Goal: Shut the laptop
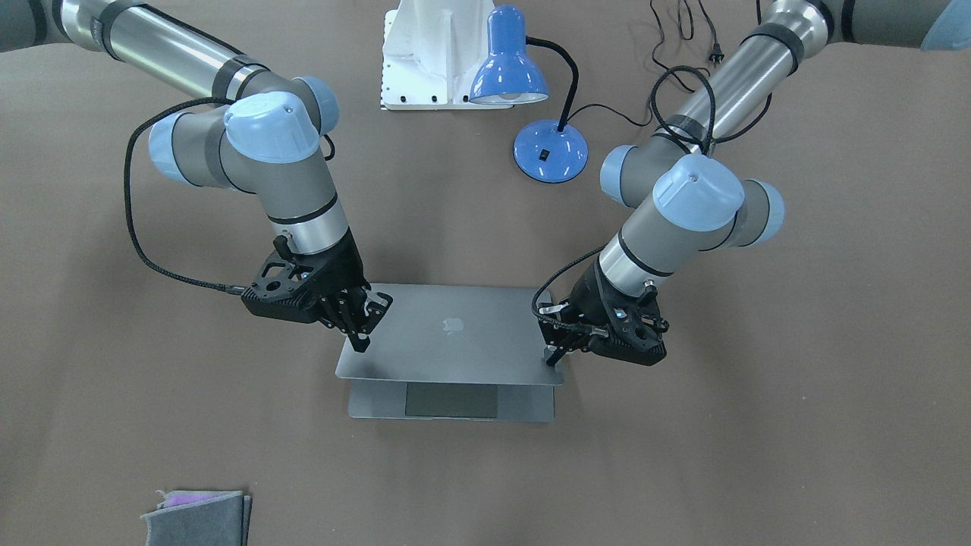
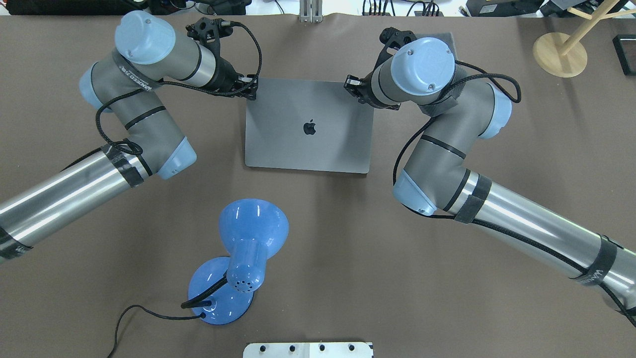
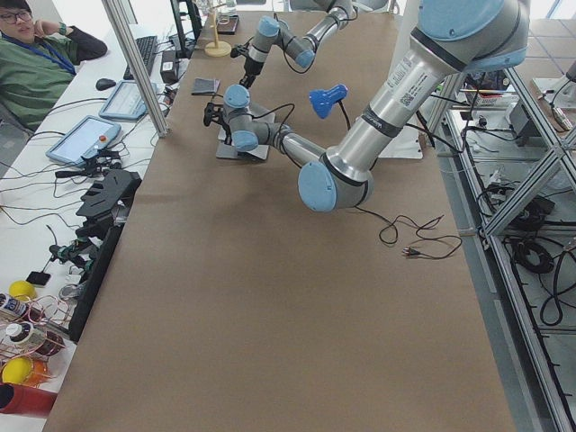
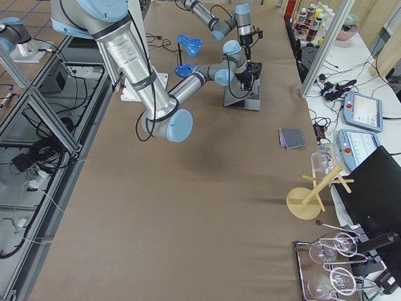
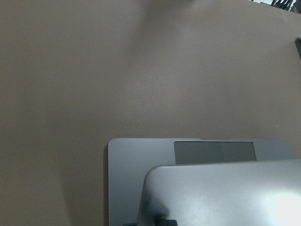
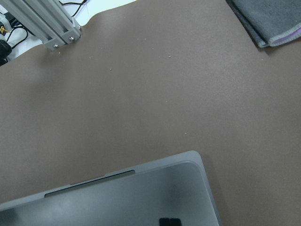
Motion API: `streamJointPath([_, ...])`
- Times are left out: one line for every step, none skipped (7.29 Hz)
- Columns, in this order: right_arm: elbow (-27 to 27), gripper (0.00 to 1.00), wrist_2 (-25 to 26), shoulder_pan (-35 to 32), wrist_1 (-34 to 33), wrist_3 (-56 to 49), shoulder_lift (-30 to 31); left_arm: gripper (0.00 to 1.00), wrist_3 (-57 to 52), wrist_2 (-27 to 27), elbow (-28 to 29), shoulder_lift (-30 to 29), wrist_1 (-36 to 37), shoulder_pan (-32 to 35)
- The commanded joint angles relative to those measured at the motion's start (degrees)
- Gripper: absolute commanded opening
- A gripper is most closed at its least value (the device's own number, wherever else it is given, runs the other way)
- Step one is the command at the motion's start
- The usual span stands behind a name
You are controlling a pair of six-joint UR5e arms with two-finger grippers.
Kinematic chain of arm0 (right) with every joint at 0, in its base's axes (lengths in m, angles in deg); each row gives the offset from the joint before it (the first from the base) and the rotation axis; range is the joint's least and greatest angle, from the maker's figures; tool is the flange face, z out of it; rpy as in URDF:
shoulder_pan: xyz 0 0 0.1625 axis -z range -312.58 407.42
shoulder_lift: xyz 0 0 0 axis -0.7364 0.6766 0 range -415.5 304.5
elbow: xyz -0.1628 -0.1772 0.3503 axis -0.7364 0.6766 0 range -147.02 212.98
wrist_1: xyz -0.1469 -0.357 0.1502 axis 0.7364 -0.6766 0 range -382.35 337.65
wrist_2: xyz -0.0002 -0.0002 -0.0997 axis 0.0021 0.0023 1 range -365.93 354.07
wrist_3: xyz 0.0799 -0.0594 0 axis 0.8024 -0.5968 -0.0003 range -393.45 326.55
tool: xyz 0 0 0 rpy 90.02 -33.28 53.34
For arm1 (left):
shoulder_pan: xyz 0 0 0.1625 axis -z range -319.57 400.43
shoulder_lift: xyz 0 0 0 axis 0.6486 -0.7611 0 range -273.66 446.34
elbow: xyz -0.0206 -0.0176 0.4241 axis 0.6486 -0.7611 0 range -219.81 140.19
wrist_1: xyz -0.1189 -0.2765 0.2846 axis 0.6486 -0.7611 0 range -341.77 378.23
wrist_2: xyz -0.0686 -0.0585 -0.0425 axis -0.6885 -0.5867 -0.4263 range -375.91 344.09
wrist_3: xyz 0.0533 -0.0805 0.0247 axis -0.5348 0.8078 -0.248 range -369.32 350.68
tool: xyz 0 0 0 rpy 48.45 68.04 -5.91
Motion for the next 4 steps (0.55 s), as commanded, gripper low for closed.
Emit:
streamJointPath([8.83,0.00,0.42,0.08,1.57,-0.03,-3.28,0.00,-0.31,4.71,5.72,-2.81,0.00,-1.99])
streamJointPath([12.97,0.00,0.60,0.26,7.33,0.06,-3.29,0.00,-0.40,6.83,7.13,-2.99,0.00,-2.70])
streamJointPath([13.01,0.00,0.26,0.09,8.26,0.06,-3.38,0.00,-0.31,6.76,7.06,-2.99,0.00,-2.70])
streamJointPath([11.53,0.00,-1.75,-0.87,7.83,0.06,-3.64,0.00,-0.13,6.41,5.75,-3.08,-0.09,-2.44])
